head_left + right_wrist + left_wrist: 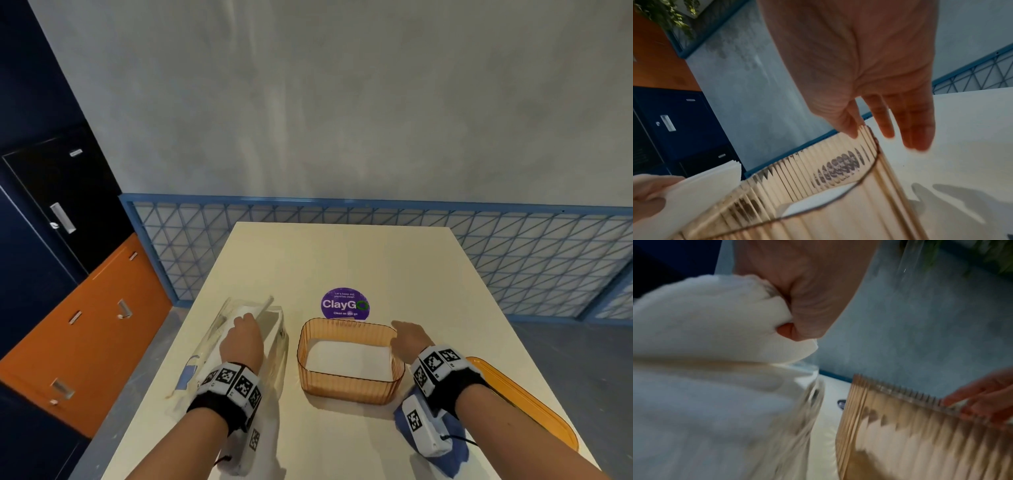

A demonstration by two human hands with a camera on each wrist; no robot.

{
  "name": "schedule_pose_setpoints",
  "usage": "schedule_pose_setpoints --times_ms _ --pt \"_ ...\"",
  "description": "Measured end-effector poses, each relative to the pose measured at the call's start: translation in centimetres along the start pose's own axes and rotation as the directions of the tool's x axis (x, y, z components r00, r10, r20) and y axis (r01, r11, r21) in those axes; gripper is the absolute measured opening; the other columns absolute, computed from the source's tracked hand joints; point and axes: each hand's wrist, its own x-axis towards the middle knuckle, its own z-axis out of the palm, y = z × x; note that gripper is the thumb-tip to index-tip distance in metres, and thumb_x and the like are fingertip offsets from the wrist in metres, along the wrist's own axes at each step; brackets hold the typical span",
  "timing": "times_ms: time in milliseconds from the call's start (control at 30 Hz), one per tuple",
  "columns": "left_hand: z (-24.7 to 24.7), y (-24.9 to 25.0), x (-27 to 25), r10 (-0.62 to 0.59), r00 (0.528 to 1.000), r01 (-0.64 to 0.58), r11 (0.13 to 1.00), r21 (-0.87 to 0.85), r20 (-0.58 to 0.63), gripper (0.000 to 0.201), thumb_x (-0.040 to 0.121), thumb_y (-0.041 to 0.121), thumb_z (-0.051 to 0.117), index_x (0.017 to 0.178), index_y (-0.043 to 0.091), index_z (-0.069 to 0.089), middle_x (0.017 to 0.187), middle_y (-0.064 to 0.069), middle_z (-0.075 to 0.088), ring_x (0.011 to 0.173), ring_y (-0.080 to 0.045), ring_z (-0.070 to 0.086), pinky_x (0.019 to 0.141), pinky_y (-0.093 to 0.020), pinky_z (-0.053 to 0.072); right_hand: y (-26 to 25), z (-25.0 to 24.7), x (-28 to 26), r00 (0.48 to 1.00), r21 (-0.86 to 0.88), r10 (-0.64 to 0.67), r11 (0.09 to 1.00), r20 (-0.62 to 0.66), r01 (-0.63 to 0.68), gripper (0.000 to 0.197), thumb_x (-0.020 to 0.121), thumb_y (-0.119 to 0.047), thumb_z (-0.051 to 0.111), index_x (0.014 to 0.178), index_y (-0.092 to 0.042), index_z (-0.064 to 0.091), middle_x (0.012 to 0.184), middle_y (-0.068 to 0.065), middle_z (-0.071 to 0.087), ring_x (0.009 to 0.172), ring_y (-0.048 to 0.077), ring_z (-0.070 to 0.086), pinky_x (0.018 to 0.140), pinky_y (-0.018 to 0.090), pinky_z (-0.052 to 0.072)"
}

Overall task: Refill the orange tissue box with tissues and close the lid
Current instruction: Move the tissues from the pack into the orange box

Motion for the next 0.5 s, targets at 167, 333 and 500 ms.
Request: schedule_pose_setpoints --times_ms 167,333,500 --pt "-4.7 1.7 -2.5 0.085 0.946 -0.176 0.944 -0.278 -0.313 0.035 0.093 -0.002 0.037 0.126 0.007 0.047 0.113 -0.012 0.057 0.095 -0.031 0.060 0.068 -0.036 0.043 -3.0 -2.5 -1.4 0.980 0.446 -0.127 0.876 -0.156 0.185 0.034 0.099 -0.027 0.040 0.117 -0.006 0.059 0.115 0.017 0.064 0.099 0.029 0.062 0.088 0.036 0.048" --pt "-5.0 4.1 -4.5 0.418 0.721 -0.608 0.765 -0.214 -0.553 0.051 0.073 -0.006 0.040 0.115 0.011 0.061 0.114 -0.009 0.068 0.100 -0.025 0.066 0.080 -0.032 0.055 -7.1 -5.4 -3.3 0.915 0.927 -0.292 0.332 0.278 -0.176 0.054 0.095 -0.054 0.035 0.111 -0.007 0.055 0.104 0.020 0.066 0.080 0.033 0.068 0.064 0.034 0.057" --pt "-1.1 4.2 -5.2 0.630 0.658 -0.753 0.569 -0.330 -0.414 0.043 0.086 0.020 0.047 0.129 0.018 0.050 0.140 0.000 0.048 0.134 -0.011 0.035 0.109 -0.035 0.040 -7.7 -6.6 -3.4 0.930 0.872 -0.284 0.485 0.234 -0.071 0.034 0.094 -0.007 0.047 0.126 0.004 0.048 0.106 0.018 0.059 0.089 0.029 0.058 0.063 0.029 0.051"
